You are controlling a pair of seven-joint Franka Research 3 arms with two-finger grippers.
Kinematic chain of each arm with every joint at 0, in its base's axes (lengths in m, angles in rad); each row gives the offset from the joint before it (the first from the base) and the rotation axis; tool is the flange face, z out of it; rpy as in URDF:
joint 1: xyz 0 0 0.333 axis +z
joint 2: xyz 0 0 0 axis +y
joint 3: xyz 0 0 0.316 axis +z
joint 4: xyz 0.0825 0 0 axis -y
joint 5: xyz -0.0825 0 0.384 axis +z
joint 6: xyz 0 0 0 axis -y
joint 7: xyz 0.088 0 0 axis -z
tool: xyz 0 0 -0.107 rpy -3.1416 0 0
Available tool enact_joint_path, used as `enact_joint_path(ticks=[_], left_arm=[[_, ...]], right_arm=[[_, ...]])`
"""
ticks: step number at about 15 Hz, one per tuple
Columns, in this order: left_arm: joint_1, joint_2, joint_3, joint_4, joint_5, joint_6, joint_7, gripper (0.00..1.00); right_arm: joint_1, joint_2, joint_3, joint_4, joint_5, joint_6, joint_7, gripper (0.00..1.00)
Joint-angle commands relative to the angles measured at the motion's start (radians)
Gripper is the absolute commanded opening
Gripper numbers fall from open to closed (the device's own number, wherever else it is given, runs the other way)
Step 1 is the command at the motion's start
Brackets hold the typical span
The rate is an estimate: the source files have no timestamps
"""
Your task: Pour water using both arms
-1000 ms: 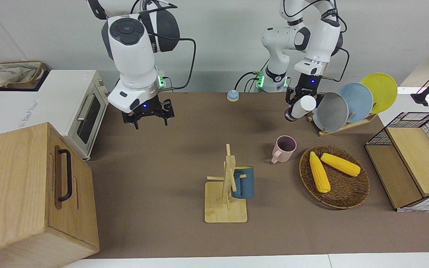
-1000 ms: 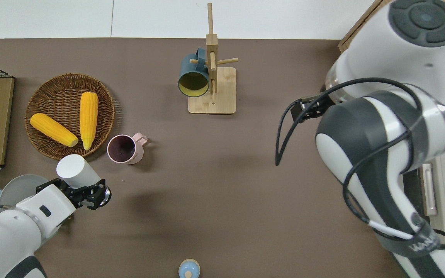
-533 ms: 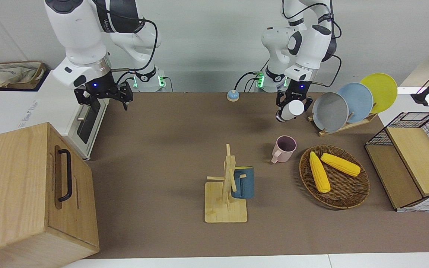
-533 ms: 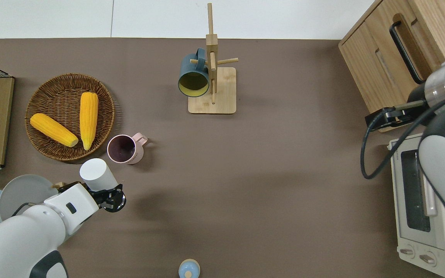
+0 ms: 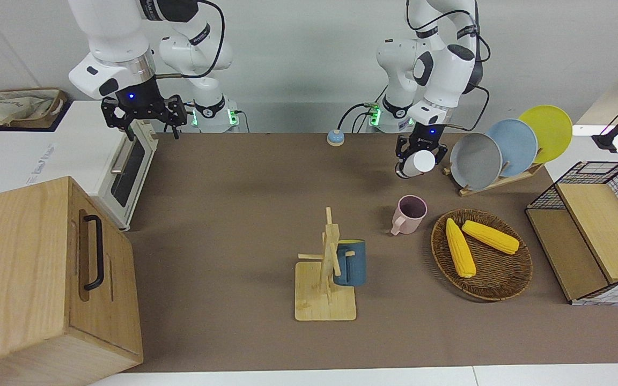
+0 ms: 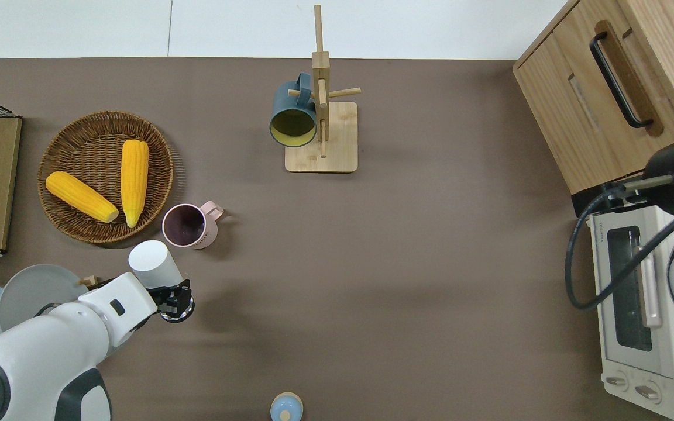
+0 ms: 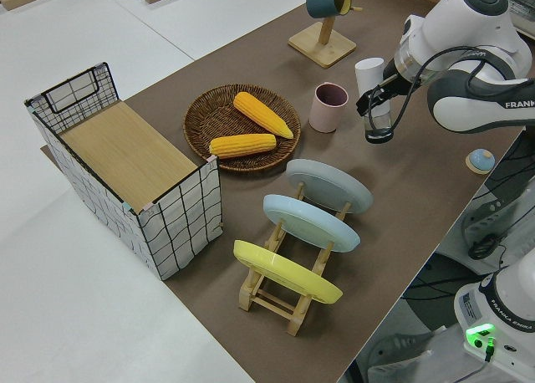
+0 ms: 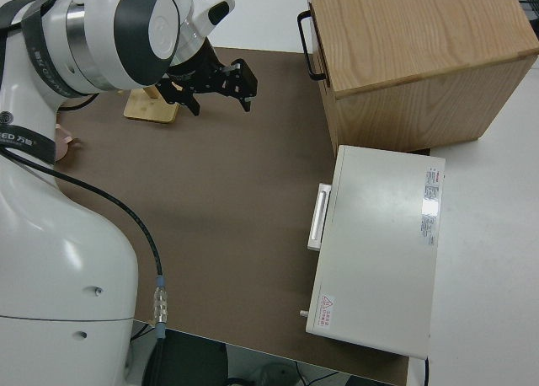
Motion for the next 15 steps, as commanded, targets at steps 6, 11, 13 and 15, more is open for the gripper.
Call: enact_joint_path(ticks=[6,11,13,15], left_arm=[[-0.004,0.089,-0.003,0.139,-0.017,-0.123,-0.03,0.0],[0.005,0.139,-0.002,0.2,-0.015,-0.208,-0.041,0.0],[0.007,0.152,-0.002,0.206,-0.01,-0.214,-0.05,0.0],[0.008,0.157,-0.002,0.217,-0.004,-0.237,-0.059,0.0]], right_arm=[[-0.005,-0.013,0.004,0.004,0.017,-0.01,-0.018,0.987],[-0.005,-0.013,0.004,0.004,0.017,-0.01,-0.018,0.987],[-0.005,-0.013,0.004,0.004,0.015,-0.01,-0.018,0.987],[-0.003,-0.013,0.004,0.004,0.017,-0.01,-0.018,0.987]])
